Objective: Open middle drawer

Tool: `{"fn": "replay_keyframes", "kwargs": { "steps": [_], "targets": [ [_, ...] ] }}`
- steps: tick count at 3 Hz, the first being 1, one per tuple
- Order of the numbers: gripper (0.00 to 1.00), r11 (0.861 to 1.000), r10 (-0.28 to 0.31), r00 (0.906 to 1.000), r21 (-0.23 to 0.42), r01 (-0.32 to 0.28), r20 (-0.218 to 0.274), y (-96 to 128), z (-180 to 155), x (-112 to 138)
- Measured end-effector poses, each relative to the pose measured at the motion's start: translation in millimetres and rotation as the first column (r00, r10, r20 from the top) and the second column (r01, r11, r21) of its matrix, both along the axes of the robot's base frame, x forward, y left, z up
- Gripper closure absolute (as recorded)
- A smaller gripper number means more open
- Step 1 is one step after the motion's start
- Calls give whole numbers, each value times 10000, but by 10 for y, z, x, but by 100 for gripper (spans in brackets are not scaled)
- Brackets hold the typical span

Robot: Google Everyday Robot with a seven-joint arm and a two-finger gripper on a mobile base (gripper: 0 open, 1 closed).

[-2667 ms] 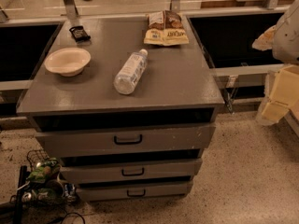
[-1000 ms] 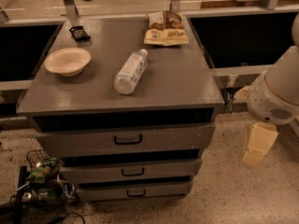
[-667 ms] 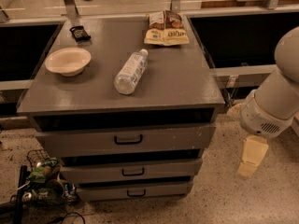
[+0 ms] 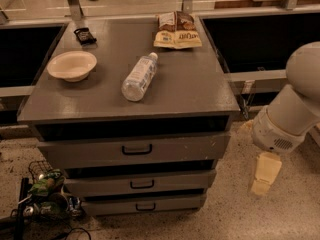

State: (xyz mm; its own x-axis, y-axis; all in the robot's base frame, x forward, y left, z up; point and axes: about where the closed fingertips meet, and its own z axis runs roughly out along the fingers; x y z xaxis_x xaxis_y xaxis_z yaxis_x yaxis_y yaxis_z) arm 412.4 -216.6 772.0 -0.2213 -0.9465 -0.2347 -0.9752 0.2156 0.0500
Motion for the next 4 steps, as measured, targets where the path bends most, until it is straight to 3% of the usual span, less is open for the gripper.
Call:
{"fn": "replay_keyframes", "kwargs": {
  "steps": [1, 2, 3, 4],
  "targets": [
    [0, 9969, 80, 10000, 786, -83, 41, 33, -156, -156],
    [0, 9825, 676, 9971, 1715, -725, 345, 345, -507, -474],
    [0, 9702, 1072, 9934, 2139, -1134, 406, 560, -729, -658],
    [0, 9559, 1668, 9859, 2425, -1657, 164, 803, -1046, -799]
  ]
}}
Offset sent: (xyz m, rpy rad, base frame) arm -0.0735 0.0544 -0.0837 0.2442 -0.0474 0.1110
